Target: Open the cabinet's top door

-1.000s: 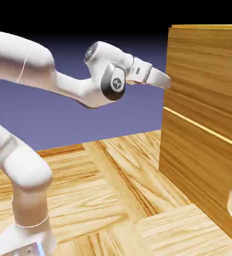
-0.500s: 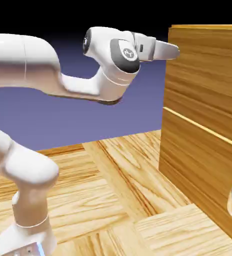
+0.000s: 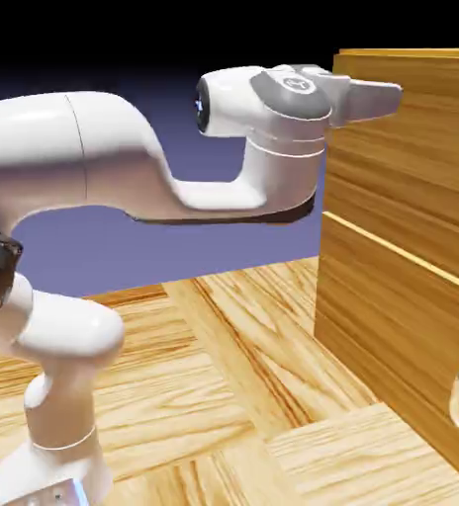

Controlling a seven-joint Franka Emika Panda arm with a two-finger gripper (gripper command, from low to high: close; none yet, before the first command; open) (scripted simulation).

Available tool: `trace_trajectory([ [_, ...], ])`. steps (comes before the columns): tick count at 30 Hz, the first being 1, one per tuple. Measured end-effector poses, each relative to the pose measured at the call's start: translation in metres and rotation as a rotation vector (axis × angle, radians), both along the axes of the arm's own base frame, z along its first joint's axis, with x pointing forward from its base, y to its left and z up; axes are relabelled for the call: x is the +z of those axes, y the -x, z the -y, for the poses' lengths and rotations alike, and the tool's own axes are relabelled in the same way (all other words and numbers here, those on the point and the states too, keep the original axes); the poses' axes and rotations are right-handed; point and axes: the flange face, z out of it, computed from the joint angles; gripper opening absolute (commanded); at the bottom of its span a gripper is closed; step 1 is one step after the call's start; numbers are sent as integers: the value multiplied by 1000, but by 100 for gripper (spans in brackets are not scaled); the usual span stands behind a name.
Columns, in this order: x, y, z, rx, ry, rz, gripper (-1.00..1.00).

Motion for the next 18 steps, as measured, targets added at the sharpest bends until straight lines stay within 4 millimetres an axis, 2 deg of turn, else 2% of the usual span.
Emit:
trace_trajectory([
  [9, -43, -34, 60, -27, -12, 13, 0],
  [18, -112, -75, 118, -62, -3, -26, 0],
])
